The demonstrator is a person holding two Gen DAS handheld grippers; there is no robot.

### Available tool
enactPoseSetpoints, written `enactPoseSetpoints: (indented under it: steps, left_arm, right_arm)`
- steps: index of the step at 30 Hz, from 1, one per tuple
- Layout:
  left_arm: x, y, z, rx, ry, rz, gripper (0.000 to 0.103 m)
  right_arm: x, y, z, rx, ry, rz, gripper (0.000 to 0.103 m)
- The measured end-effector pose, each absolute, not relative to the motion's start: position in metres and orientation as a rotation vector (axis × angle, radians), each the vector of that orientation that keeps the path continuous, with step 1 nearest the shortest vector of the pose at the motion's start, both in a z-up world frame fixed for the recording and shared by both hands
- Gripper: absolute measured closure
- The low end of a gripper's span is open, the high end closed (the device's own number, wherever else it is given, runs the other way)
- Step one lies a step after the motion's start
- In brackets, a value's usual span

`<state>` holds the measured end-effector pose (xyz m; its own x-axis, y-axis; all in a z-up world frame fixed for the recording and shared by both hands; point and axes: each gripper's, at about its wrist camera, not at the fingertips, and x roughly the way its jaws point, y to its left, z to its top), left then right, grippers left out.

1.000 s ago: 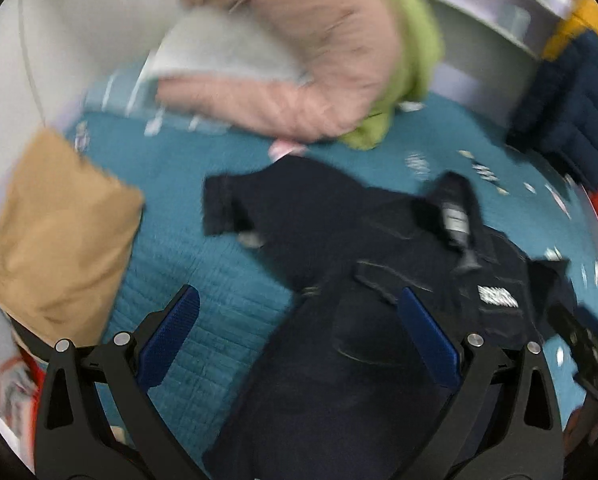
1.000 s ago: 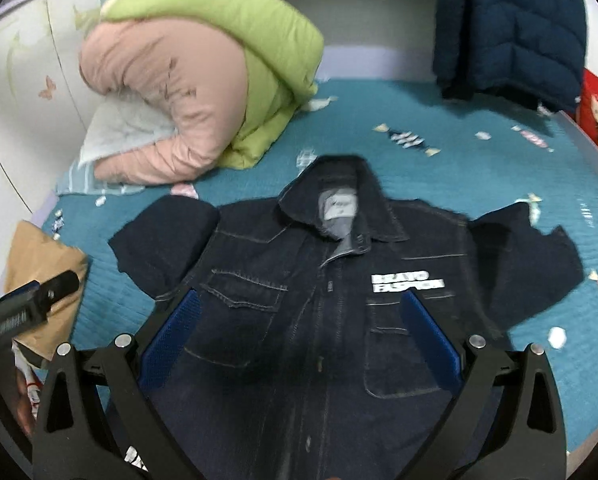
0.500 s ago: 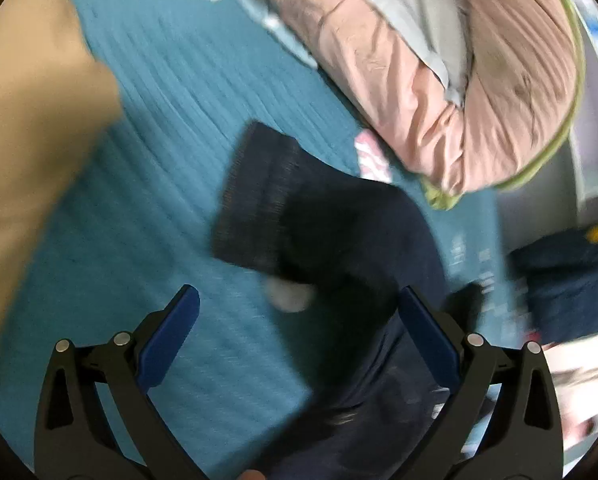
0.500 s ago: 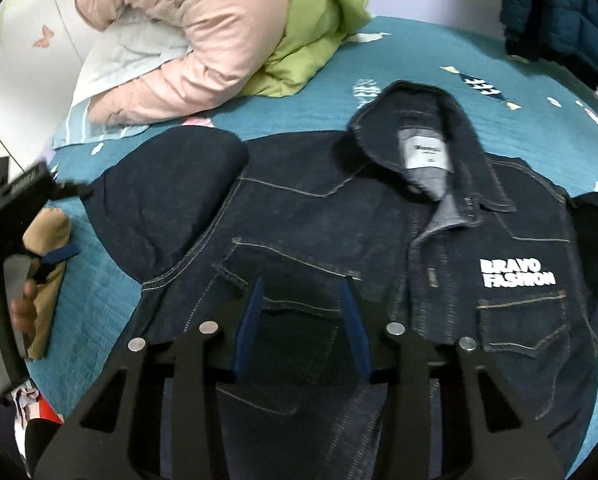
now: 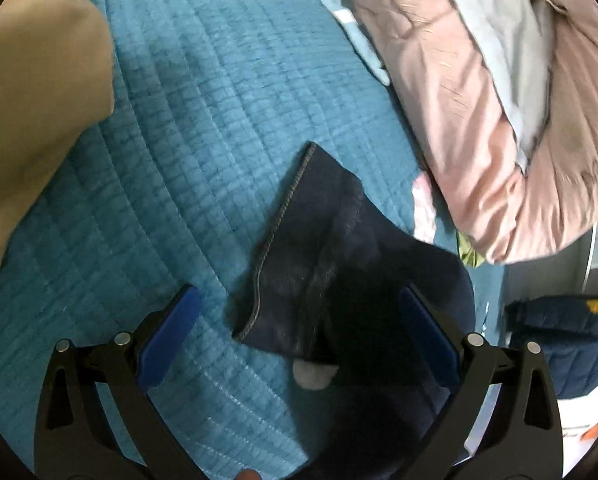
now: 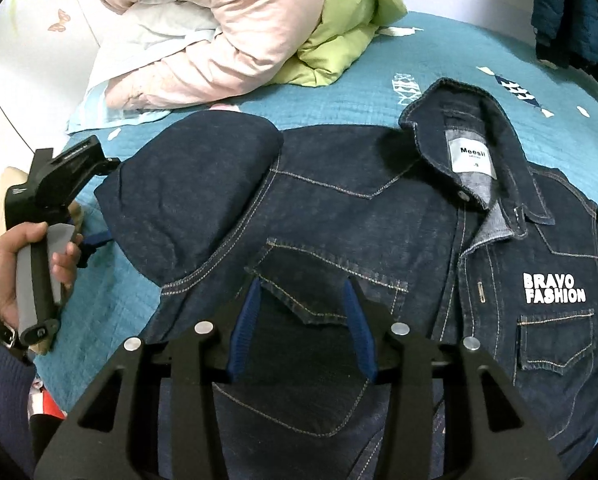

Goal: Fold large clothes

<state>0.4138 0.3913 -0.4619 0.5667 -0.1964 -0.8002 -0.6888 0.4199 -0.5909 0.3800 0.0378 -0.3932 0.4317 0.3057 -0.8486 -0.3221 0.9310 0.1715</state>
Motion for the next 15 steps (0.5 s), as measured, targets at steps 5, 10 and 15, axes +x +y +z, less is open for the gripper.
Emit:
enactPoseSetpoints:
  steps: [5,10,15]
  left_arm:
    - [0.431,0.379,-0.462,-1.054,1.004,0.276,0.037]
    - [0.432,0.376,-0.470,-0.961,1.031,0.275,0.079]
    - [0.418,0.378,-0.438,-0.870,0.951,0.233,0.096]
  right_arm:
    - [0.383,0.039,-0.395,0.006,1.063,0.398,0.060]
    - [0.381,0.041,-0.397,0.016,1.075,0.414,0.060]
    - [0.387,0.041,-0.400,0.065,1.085,0.406,0.060]
